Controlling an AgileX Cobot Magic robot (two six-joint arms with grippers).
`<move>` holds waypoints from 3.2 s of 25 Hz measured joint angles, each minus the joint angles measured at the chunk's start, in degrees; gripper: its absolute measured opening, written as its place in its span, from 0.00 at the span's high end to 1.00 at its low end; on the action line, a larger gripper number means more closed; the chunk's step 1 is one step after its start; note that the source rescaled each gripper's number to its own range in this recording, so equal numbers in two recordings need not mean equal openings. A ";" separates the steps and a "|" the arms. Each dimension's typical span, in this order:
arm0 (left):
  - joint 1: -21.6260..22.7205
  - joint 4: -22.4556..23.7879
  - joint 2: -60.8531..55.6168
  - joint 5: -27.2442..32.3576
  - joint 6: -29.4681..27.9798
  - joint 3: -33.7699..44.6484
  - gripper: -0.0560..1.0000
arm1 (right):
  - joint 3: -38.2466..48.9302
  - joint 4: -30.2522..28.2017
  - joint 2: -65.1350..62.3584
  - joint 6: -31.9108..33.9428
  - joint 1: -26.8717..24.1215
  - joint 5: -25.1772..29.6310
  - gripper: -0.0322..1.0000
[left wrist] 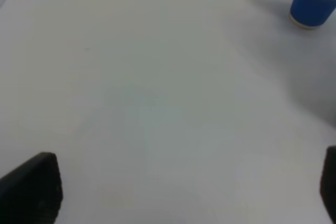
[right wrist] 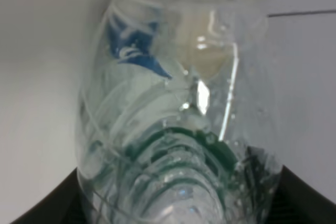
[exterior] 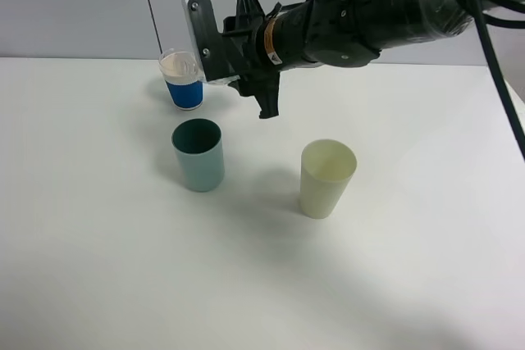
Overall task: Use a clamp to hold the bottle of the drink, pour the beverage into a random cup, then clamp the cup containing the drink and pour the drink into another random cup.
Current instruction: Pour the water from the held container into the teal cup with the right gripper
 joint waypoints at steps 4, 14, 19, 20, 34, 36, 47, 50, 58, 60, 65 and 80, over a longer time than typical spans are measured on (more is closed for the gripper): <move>0.00 0.00 0.00 0.00 0.00 0.00 0.00 | 0.00 -0.06 0.00 -5.18 0.10 0.02 0.97; 0.00 0.00 0.00 0.00 0.00 0.00 0.00 | 0.00 -0.34 0.00 -12.69 0.10 2.21 0.97; 0.00 0.00 0.00 0.00 0.00 0.00 0.00 | 0.00 -0.82 0.00 -14.22 0.12 3.33 0.97; 0.00 0.00 0.00 0.00 0.00 0.00 0.00 | 0.00 -1.29 0.00 -14.60 0.16 3.40 0.97; 0.00 0.00 0.00 0.00 0.00 0.00 0.00 | 0.00 -7.81 0.00 -16.60 0.16 5.90 0.97; 0.00 0.00 0.00 0.00 0.00 0.00 0.00 | 0.00 -9.13 0.00 -16.60 0.16 6.27 0.97; 0.00 0.00 0.00 0.00 0.00 0.00 0.00 | 0.00 -13.37 0.00 -16.60 0.34 6.93 0.97; 0.00 0.00 0.00 0.00 0.00 0.00 0.00 | 0.00 -14.00 0.00 -16.60 0.34 6.93 0.97; 0.00 0.00 0.00 0.00 0.00 0.00 0.00 | 0.00 -14.78 0.00 -16.60 0.77 6.93 0.97; 0.00 0.00 0.00 0.00 0.00 0.00 0.00 | 0.00 -14.78 0.00 -16.60 0.77 6.93 0.97; 0.00 0.00 0.00 0.00 0.00 0.00 0.00 | 0.00 -16.51 0.00 -16.60 0.77 6.93 0.97; 0.00 0.00 0.00 0.00 0.00 0.00 0.00 | 0.00 -20.92 0.00 -16.60 0.78 6.87 0.97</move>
